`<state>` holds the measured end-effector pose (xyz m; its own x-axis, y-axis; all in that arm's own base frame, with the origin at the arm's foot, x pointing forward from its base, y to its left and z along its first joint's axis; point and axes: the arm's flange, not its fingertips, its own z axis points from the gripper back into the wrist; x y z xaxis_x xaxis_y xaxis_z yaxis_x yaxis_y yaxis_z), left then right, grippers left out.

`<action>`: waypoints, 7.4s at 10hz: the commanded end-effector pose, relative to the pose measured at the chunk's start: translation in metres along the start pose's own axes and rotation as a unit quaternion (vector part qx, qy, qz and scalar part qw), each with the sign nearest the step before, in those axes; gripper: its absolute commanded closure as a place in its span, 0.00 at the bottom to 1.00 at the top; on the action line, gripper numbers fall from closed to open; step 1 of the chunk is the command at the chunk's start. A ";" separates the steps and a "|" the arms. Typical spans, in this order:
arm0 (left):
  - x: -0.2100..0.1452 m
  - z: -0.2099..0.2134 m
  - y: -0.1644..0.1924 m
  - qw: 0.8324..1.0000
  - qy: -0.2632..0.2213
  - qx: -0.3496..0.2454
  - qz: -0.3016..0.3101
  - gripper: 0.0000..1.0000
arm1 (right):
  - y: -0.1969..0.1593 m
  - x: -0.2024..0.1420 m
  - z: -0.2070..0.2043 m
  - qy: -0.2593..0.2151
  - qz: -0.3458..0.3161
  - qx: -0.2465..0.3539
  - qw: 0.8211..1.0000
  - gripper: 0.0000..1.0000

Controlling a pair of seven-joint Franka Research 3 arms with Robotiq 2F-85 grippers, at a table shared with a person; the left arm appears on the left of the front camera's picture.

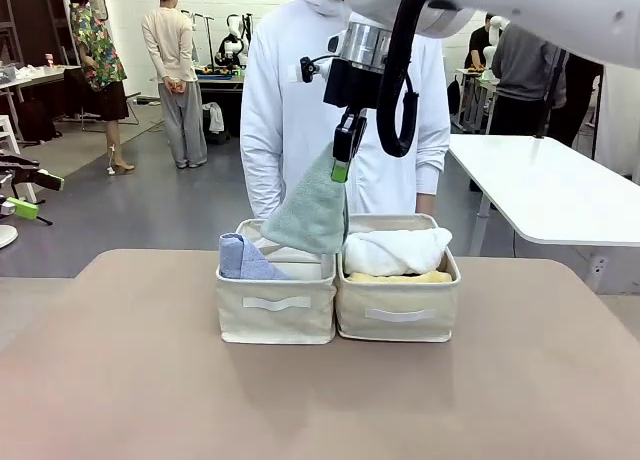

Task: Sort the towels based on their folding style.
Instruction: Pick up another triangle-folded towel from the table and place it in the left Fabric basket.

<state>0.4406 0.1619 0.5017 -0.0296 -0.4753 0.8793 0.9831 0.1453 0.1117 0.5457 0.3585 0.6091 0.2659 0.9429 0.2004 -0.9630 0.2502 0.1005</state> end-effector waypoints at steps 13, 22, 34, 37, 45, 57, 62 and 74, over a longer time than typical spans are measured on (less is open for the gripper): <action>0.002 0.001 -0.001 1.000 -0.008 0.003 0.004 0.00 | -0.063 0.030 -0.033 -0.072 -0.012 -0.058 0.996 0.90; 0.002 0.001 -0.001 1.000 -0.008 0.003 0.004 0.00 | -0.084 0.036 -0.076 -0.057 -0.018 -0.026 0.998 0.90; 0.002 0.001 -0.001 1.000 -0.008 0.003 0.004 0.00 | -0.098 0.050 -0.123 0.011 -0.009 0.010 1.000 0.90; 0.002 0.001 -0.001 1.000 -0.008 0.003 0.004 0.00 | -0.102 0.050 -0.140 0.028 -0.010 0.027 0.999 0.90; 0.002 0.001 -0.001 1.000 -0.008 0.003 0.004 0.00 | -0.108 0.044 -0.161 0.051 -0.015 0.052 0.997 0.90; 0.002 0.001 -0.001 1.000 -0.008 0.003 0.004 0.00 | -0.108 0.044 -0.164 0.065 -0.017 0.047 0.997 0.00; 0.002 0.001 -0.001 1.000 -0.008 0.003 0.004 0.00 | -0.107 0.051 -0.168 0.076 -0.013 0.046 0.996 0.00; 0.002 0.001 -0.001 1.000 -0.008 0.003 0.004 0.00 | -0.083 -0.044 -0.009 -0.072 -0.105 -0.078 0.989 0.00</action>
<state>0.4406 0.1623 0.5017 -0.0294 -0.4752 0.8794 0.9829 0.1460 0.1117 0.6501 0.3394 0.6149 0.3929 0.8491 0.3531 -0.9007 0.4328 -0.0385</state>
